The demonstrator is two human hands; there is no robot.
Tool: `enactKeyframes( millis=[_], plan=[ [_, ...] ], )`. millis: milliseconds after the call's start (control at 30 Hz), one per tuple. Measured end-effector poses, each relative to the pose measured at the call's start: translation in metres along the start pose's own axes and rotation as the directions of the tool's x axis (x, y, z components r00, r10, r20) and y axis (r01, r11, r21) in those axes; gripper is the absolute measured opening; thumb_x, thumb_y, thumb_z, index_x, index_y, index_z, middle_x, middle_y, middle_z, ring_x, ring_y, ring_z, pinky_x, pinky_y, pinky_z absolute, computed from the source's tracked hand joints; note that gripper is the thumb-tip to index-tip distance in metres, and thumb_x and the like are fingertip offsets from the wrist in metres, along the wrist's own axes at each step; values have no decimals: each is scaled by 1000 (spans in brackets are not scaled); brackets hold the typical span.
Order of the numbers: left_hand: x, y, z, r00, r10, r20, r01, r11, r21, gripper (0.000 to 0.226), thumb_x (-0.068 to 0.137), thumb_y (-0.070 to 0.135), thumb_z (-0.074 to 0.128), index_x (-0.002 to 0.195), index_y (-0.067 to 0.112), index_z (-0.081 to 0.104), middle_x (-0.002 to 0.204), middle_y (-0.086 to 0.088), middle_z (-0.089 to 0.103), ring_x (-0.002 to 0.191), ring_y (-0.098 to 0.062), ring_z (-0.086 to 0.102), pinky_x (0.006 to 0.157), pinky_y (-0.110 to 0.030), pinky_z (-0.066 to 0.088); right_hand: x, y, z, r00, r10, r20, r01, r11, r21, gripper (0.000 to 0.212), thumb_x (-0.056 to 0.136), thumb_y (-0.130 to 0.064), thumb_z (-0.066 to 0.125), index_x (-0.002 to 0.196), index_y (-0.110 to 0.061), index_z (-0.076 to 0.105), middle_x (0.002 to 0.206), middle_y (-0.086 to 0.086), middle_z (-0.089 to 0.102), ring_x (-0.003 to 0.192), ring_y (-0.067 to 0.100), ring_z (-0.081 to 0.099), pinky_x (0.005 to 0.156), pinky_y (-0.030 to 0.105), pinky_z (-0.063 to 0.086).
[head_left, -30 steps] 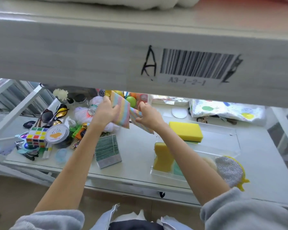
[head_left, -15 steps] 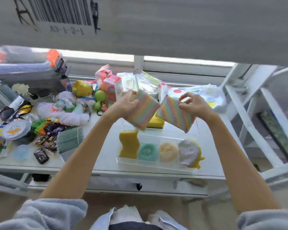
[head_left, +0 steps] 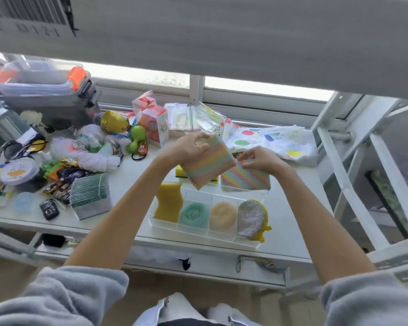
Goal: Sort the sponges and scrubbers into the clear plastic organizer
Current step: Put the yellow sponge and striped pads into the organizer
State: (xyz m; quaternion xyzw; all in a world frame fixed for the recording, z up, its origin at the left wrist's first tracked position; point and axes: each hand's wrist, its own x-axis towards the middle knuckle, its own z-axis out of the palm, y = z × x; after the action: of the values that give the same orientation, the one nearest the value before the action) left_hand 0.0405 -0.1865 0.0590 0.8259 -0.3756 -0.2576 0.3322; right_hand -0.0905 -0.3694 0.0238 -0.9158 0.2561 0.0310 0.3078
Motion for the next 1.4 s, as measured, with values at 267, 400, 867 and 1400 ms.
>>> enactKeyframes(
  millis=[267, 400, 867, 1400],
  plan=[
    [26, 32, 30, 987, 123, 106, -107, 984, -142, 35, 97, 14, 37, 130, 18, 47, 89, -7, 57, 77, -20, 56, 58, -25, 44, -7, 26, -24, 987, -58, -153, 67, 996, 53, 15, 80, -12, 73, 94, -8, 70, 90, 5, 61, 81, 18, 55, 68, 25, 43],
    [47, 49, 58, 969, 158, 192, -135, 983, -126, 33, 98, 11, 32, 129, 13, 47, 81, -3, 53, 68, -13, 49, 55, -23, 38, -13, 48, -37, 979, 5, -205, 3, 999, 36, 10, 82, -9, 67, 92, -11, 70, 94, 11, 66, 79, 20, 57, 68, 27, 44],
    [50, -2, 64, 950, 309, 42, -312, 939, 143, 38, 85, -8, 49, 118, 9, 59, 118, -18, 54, 114, -25, 51, 96, -27, 37, -19, 31, -26, 974, -53, -219, 60, 998, 25, 20, 87, -2, 55, 100, -10, 69, 98, 9, 65, 78, 18, 56, 67, 22, 45],
    [-1, -86, -5, 998, 44, -35, -32, 961, 274, 50, 79, 31, 73, 125, 23, 54, 128, -17, 39, 123, -32, 39, 110, -42, 33, 8, -62, 50, 983, 34, 179, -66, 982, 174, 40, 94, -36, 53, 123, -11, 43, 117, 17, 60, 103, 29, 63, 86, 43, 53]
  ],
)
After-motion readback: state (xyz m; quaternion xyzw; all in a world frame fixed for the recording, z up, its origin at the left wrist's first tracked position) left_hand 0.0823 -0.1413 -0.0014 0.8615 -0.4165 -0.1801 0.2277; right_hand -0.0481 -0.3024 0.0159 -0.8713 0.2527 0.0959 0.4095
